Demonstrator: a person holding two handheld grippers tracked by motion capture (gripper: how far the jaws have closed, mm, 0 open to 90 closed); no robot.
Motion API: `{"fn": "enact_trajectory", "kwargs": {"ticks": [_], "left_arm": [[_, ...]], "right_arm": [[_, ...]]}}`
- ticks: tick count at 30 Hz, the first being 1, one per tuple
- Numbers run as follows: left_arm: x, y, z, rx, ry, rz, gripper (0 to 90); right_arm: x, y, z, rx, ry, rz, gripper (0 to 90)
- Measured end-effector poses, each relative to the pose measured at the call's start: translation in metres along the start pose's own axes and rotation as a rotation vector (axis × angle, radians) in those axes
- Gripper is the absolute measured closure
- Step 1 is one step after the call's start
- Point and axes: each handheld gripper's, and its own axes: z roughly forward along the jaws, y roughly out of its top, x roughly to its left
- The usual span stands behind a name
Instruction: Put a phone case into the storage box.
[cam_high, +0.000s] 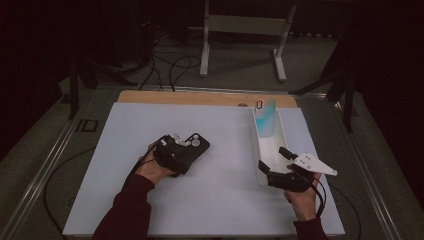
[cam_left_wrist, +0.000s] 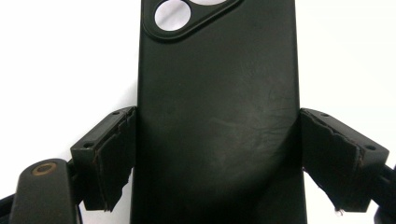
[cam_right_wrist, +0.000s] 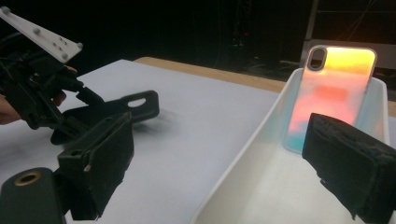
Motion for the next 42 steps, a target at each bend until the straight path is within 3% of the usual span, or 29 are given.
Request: {"fn": "enact_trajectory", "kwargs": {"ticks": [1, 15, 29, 42], "left_arm": [[-0.002, 0.003, -0.006, -0.03, 0.003, 0.0, 15.6], [-0.018, 0.02, -0.021, -0.113, 0.003, 0.048, 15.5], [-0.037, 0.036, -0.029, -0.194, -0.018, 0.098, 15.6], [-0.055, 0.049, -0.038, -0.254, -0.045, 0.138, 15.5]], "right_arm": [[0.0, 0.0, 0.0, 0.0, 0.0, 0.0, 8.7], [-0.001, 0.003, 0.002, 0.021, -0.016, 0.014, 8.5], [0.004, 0.008, 0.01, 0.069, 0.018, 0.024, 8.7], [0.006, 0.014, 0.013, 0.076, 0.041, 0.026, 8.3]]}}
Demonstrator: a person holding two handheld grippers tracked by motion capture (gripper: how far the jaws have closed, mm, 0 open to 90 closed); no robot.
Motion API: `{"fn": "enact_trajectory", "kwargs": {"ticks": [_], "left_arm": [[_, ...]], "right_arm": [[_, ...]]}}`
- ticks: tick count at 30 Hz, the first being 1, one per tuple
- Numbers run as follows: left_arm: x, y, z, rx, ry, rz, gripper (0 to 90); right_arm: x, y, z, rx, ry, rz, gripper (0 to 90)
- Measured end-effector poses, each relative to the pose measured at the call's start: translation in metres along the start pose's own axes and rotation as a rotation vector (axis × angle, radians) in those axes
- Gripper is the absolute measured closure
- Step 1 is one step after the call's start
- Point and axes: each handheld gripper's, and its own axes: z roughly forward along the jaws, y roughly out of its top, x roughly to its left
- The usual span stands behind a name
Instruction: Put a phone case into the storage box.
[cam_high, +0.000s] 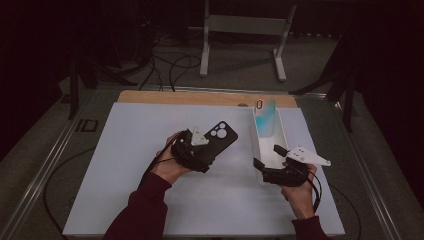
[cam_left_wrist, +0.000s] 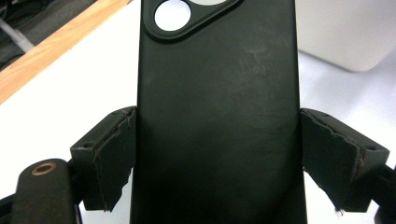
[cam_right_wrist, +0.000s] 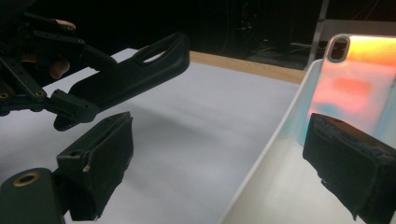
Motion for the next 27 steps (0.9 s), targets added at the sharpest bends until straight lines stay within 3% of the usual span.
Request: {"fn": "enact_trajectory", "kwargs": {"ticks": [17, 27], "left_arm": [[-0.029, 0.023, 0.003, -0.043, -0.055, 0.091, 15.5], [-0.043, 0.034, 0.002, -0.08, -0.08, 0.136, 15.5]], "right_arm": [[0.002, 0.011, 0.001, -0.009, 0.038, 0.038, 8.4], [0.007, 0.018, 0.008, -0.002, 0.053, 0.031, 8.5]]}}
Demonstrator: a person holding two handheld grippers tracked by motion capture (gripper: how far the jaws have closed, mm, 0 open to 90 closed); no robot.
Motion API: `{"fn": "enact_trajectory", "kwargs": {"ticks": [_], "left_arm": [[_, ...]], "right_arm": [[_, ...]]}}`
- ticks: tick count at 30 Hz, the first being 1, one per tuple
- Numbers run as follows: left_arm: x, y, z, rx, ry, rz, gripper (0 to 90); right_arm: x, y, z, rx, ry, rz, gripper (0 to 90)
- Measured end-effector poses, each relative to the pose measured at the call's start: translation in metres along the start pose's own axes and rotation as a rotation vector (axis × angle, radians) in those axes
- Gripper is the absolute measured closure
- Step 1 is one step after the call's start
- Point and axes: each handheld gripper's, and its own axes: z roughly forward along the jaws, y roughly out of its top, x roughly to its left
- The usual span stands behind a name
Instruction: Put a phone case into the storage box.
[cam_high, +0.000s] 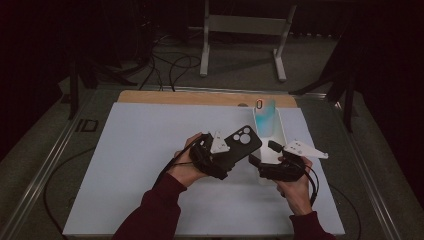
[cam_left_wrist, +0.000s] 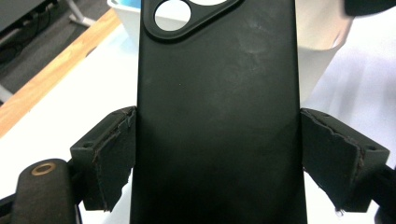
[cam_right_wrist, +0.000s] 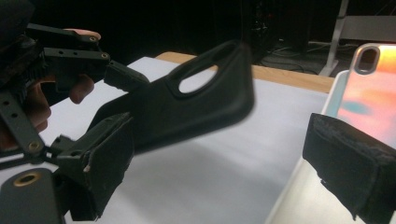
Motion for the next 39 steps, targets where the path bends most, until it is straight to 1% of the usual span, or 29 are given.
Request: {"fn": "enact_trajectory", "kwargs": {"ticks": [1, 6, 7, 10, 12, 13, 14, 16, 18, 19, 20, 22, 23, 24, 26, 29, 31, 33, 35, 36, 37, 39], "left_arm": [[-0.001, 0.001, 0.0, 0.0, -0.001, 0.003, 15.5], [-0.009, 0.007, 0.0, -0.018, -0.019, 0.024, 15.4], [-0.01, 0.008, 0.0, -0.022, -0.02, 0.026, 15.4], [-0.014, 0.01, -0.001, -0.035, -0.023, 0.036, 15.4], [-0.014, 0.01, -0.001, -0.035, -0.023, 0.036, 15.4], [-0.016, 0.012, -0.001, -0.04, -0.025, 0.04, 15.3], [-0.017, 0.013, 0.0, -0.042, -0.027, 0.039, 15.3], [-0.018, 0.014, 0.0, -0.042, -0.03, 0.043, 15.3], [-0.017, 0.014, 0.001, -0.042, -0.032, 0.042, 15.3], [-0.016, 0.014, 0.001, -0.041, -0.03, 0.04, 15.3], [-0.016, 0.014, 0.001, -0.041, -0.03, 0.04, 15.3], [-0.016, 0.013, 0.0, -0.039, -0.029, 0.041, 15.2], [-0.016, 0.013, 0.001, -0.036, -0.026, 0.039, 15.2], [-0.016, 0.013, 0.002, -0.033, -0.027, 0.038, 15.1], [-0.015, 0.012, 0.004, -0.027, -0.031, 0.034, 15.0], [-0.016, 0.01, 0.006, -0.017, -0.032, 0.035, 14.8], [-0.016, 0.008, 0.007, -0.014, -0.036, 0.031, 14.7], [-0.016, 0.008, 0.007, -0.009, -0.037, 0.037, 14.5], [-0.017, 0.009, 0.008, -0.01, -0.032, 0.041, 14.3], [-0.018, 0.009, 0.008, -0.012, -0.025, 0.045, 14.2], [-0.018, 0.009, 0.008, -0.012, -0.025, 0.045, 14.0], [-0.019, 0.009, 0.01, -0.007, -0.003, 0.053, 13.8]], "right_arm": [[0.002, 0.002, 0.002, 0.005, -0.008, -0.004, 8.5], [0.005, 0.006, 0.004, 0.005, 0.002, -0.012, 9.5], [0.005, 0.007, 0.004, 0.004, 0.002, -0.012, 11.0], [0.005, 0.008, 0.004, 0.001, 0.026, 0.006, 13.6], [0.005, 0.008, 0.004, 0.002, 0.03, 0.013, 13.6], [0.005, 0.008, 0.005, 0.006, 0.045, 0.029, 17.6], [0.005, 0.008, 0.005, 0.006, 0.045, 0.029, 17.6], [0.007, 0.008, 0.006, 0.016, 0.055, 0.028, 21.4], [0.008, 0.008, 0.007, 0.023, 0.06, 0.031, 22.1], [0.008, 0.008, 0.007, 0.027, 0.06, 0.04, 29.5], [0.006, 0.008, 0.007, 0.031, 0.079, 0.058, 33.8], [0.006, 0.008, 0.007, 0.031, 0.079, 0.058, 33.8], [0.005, 0.008, 0.006, 0.032, 0.095, 0.074, 38.4], [0.004, 0.008, 0.006, 0.033, 0.133, 0.099, 47.1], [0.004, 0.008, 0.006, 0.033, 0.153, 0.102, 55.2], [0.006, 0.008, 0.007, 0.041, 0.171, 0.094, 63.6], [0.007, 0.008, 0.008, 0.041, 0.178, 0.098, 67.7], [0.007, 0.008, 0.008, 0.036, 0.187, 0.108, 71.8], [0.006, 0.008, 0.008, 0.027, 0.21, 0.122, 75.4], [0.006, 0.007, 0.008, 0.025, 0.224, 0.129, 76.3], [0.006, 0.007, 0.008, 0.025, 0.224, 0.129, 76.3], [0.007, 0.008, 0.008, 0.019, 0.224, 0.13, 78.8]]}}
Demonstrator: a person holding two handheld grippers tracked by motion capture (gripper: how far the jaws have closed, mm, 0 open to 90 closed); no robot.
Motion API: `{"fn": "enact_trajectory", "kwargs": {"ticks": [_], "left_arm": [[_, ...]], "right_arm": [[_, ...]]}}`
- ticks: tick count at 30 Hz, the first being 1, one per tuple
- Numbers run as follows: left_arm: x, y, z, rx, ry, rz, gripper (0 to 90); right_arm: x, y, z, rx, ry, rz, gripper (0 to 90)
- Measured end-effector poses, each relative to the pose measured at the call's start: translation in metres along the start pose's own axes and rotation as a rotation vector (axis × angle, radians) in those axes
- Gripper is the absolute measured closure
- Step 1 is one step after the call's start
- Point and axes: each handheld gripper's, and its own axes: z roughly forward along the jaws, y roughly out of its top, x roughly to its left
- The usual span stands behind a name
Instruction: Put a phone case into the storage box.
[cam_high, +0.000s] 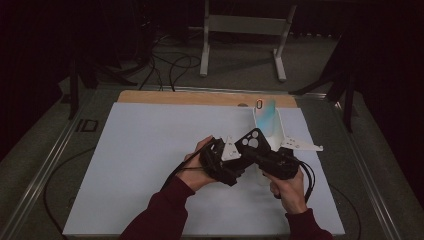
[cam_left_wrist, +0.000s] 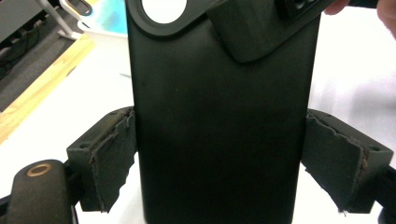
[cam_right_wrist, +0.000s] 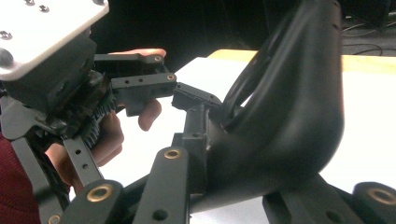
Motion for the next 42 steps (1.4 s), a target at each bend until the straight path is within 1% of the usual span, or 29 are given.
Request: {"fn": "enact_trajectory", "kwargs": {"ticks": [1, 2, 3, 4, 5, 7, 12, 13, 18, 21, 23, 25, 27, 29, 30, 31, 32, 34, 36, 38, 39, 40, 41, 42], "left_arm": [[0.0, 0.0, 0.001, 0.002, 0.005, -0.002, 13.2], [0.001, 0.0, 0.001, -0.006, 0.001, -0.007, 16.3], [0.001, -0.001, 0.002, -0.01, -0.005, -0.015, 16.8], [0.001, -0.001, 0.002, -0.007, -0.006, -0.013, 16.0], [0.001, -0.001, 0.002, -0.001, -0.005, -0.01, 15.1], [0.002, -0.001, 0.002, 0.002, -0.012, -0.01, 14.8], [0.005, -0.002, 0.0, -0.004, -0.02, -0.029, 13.0], [0.006, -0.003, 0.0, -0.006, -0.021, -0.035, 12.3], [0.013, -0.005, -0.004, -0.016, -0.056, -0.071, 10.1], [0.016, -0.007, -0.005, -0.022, -0.064, -0.084, 10.4], [0.017, -0.008, -0.005, -0.026, -0.073, -0.093, 10.4], [0.019, -0.009, -0.006, -0.031, -0.09, -0.099, 9.9], [0.02, -0.009, -0.006, -0.034, -0.093, -0.104, 9.9], [0.022, -0.01, -0.005, -0.037, -0.112, -0.111, 10.1], [0.022, -0.011, -0.005, -0.036, -0.114, -0.112, 10.1], [0.022, -0.011, -0.005, -0.04, -0.128, -0.114, 10.2], [0.022, -0.012, -0.004, -0.041, -0.144, -0.109, 10.2], [0.021, -0.012, -0.004, -0.044, -0.148, -0.104, 11.2], [0.021, -0.012, -0.003, -0.054, -0.171, -0.103, 11.5], [0.02, -0.012, -0.003, -0.062, -0.19, -0.095, 13.3], [0.019, -0.012, -0.003, -0.071, -0.207, -0.082, 14.5], [0.019, -0.012, -0.002, -0.074, -0.218, -0.08, 15.6], [0.019, -0.012, -0.002, -0.074, -0.218, -0.08, 16.1], [0.018, -0.013, -0.002, -0.075, -0.231, -0.074, 16.9]], "right_arm": [[0.001, 0.0, 0.0, 0.0, -0.004, -0.004, 80.6], [0.001, 0.0, 0.0, -0.001, 0.0, -0.006, 84.5], [0.003, 0.0, 0.001, 0.0, -0.027, -0.034, 84.9], [0.005, 0.0, 0.001, 0.004, -0.05, -0.056, 85.1], [0.004, 0.0, 0.001, 0.001, -0.038, -0.05, 85.2], [0.005, 0.001, 0.001, 0.003, -0.061, -0.064, 85.2], [0.003, 0.004, -0.002, 0.002, -0.069, -0.082, 85.3], [0.003, 0.004, -0.002, 0.002, -0.074, -0.092, 85.3], [0.004, 0.007, -0.005, 0.017, -0.086, -0.127, 85.3], [0.004, 0.008, -0.006, 0.028, -0.089, -0.159, 85.3], [0.004, 0.009, -0.007, 0.032, -0.085, -0.167, 85.3], [0.005, 0.01, -0.007, 0.037, -0.08, -0.179, 85.3], [0.006, 0.011, -0.007, 0.039, -0.072, -0.189, 85.3], [0.007, 0.013, -0.008, 0.038, -0.048, -0.193, 85.3], [0.008, 0.014, -0.008, 0.04, -0.037, -0.196, 85.3], [0.008, 0.014, -0.009, 0.04, -0.026, -0.205, 85.3], [0.009, 0.015, -0.009, 0.042, -0.015, -0.211, 85.3], [0.011, 0.016, -0.01, 0.041, 0.014, -0.216, 85.3], [0.012, 0.017, -0.01, 0.04, 0.047, -0.219, 85.3], [0.014, 0.017, -0.01, 0.039, 0.067, -0.23, 85.3], [0.014, 0.017, -0.01, 0.039, 0.073, -0.232, 85.3], [0.014, 0.017, -0.01, 0.036, 0.098, -0.228, 85.3], [0.015, 0.017, -0.01, 0.032, 0.115, -0.225, 85.3], [0.015, 0.017, -0.01, 0.03, 0.126, -0.225, 85.4]]}}
